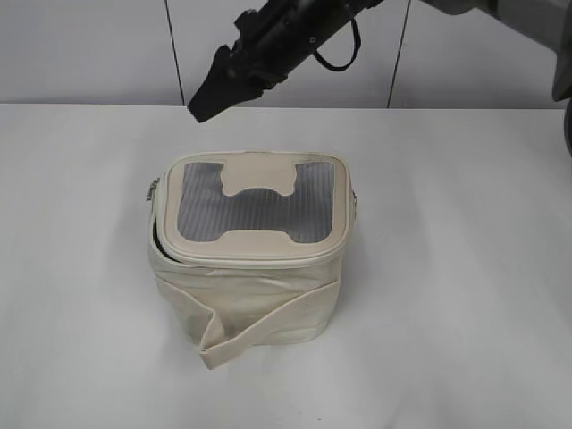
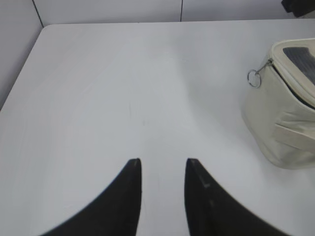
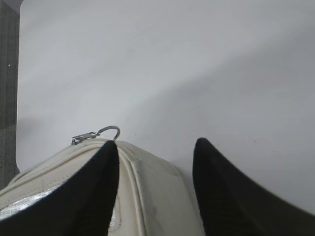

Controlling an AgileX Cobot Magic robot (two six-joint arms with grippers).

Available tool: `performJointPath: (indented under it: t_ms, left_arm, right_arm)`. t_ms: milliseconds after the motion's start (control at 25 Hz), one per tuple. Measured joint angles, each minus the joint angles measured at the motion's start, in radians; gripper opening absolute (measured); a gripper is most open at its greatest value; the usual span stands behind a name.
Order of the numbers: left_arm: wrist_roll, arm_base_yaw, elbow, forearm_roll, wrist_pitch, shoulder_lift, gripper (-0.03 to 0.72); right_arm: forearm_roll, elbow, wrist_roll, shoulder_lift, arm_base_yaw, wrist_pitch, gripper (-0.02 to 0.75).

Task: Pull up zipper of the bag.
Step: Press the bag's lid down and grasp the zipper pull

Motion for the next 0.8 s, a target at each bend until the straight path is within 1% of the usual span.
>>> performJointPath:
  t_ms: [120, 200, 400, 800]
  left_arm:
    - [0.000, 0.000, 0.000, 0.000, 0.000, 0.005, 0.236]
    - [0.000, 0.000, 0.000, 0.001, 0.000, 0.005, 0.237]
    - [0.000, 0.000, 0.000, 0.001, 0.000, 0.005, 0.237]
    - [0.000, 0.000, 0.000, 0.002, 0.000, 0.005, 0.239]
  right_arm:
    - [-0.009, 0.007, 0.027, 0.005, 0.030, 0.004, 0.402]
    - [-0.012, 0.022, 0.046, 0.002, 0.035, 0.004, 0.405]
    - [-0.022, 0.140, 0.032, -0.046, 0.032, 0.007, 0.412]
    - [0.000, 0.149, 0.002, -0.040, 0.032, 0.008, 0.412]
